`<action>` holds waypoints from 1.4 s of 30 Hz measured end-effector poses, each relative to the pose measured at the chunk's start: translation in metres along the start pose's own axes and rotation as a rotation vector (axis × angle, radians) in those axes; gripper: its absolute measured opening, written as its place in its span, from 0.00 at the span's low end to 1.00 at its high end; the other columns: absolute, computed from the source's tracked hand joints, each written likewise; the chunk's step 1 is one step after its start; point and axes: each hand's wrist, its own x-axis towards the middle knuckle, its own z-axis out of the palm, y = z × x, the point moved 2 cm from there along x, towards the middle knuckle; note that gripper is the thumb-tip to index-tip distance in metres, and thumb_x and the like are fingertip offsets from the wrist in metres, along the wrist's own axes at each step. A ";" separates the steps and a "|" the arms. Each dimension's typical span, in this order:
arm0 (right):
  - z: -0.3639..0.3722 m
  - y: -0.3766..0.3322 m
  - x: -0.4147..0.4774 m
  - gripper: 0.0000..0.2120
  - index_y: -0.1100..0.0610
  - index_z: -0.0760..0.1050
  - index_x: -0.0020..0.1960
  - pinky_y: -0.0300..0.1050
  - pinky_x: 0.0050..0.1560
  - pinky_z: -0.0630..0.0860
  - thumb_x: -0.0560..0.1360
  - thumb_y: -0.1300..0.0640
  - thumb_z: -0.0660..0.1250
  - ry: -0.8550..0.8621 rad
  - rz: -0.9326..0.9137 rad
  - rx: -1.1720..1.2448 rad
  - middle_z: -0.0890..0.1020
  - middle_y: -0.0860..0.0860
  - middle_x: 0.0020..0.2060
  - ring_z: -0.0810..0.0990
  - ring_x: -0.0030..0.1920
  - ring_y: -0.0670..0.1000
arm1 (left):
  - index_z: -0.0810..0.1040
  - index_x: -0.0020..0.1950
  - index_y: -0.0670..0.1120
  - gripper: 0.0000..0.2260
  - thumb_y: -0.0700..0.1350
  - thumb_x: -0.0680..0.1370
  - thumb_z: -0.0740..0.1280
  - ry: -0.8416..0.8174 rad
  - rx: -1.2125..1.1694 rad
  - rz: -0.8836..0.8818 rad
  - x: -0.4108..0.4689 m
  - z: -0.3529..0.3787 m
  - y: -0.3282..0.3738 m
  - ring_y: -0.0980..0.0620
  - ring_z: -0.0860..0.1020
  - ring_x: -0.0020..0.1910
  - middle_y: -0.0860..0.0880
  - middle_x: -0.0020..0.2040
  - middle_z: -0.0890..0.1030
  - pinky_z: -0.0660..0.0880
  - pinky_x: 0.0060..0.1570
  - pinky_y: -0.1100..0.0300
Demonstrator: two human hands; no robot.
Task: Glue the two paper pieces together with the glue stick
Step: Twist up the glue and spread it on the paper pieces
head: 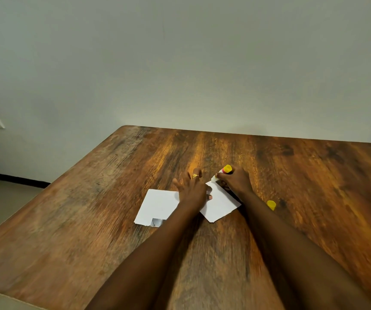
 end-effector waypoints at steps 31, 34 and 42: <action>0.004 -0.002 0.005 0.11 0.66 0.78 0.47 0.37 0.32 0.72 0.71 0.58 0.71 -0.055 0.004 -0.096 0.81 0.58 0.41 0.78 0.39 0.53 | 0.70 0.71 0.53 0.20 0.50 0.79 0.63 -0.085 0.039 -0.043 0.006 0.001 -0.002 0.37 0.46 0.76 0.46 0.78 0.55 0.41 0.69 0.31; 0.003 -0.001 0.005 0.11 0.66 0.78 0.48 0.38 0.34 0.73 0.71 0.58 0.71 -0.047 0.014 -0.104 0.81 0.59 0.42 0.79 0.39 0.54 | 0.72 0.69 0.53 0.19 0.50 0.78 0.64 -0.081 0.035 -0.040 0.005 0.001 -0.002 0.36 0.46 0.76 0.45 0.78 0.54 0.40 0.69 0.31; -0.005 -0.002 0.000 0.07 0.66 0.79 0.41 0.43 0.33 0.76 0.70 0.60 0.70 -0.058 0.016 -0.116 0.81 0.60 0.36 0.79 0.33 0.56 | 0.77 0.65 0.54 0.15 0.49 0.78 0.65 -0.060 0.035 -0.037 0.005 0.001 0.001 0.36 0.46 0.76 0.46 0.77 0.53 0.40 0.69 0.32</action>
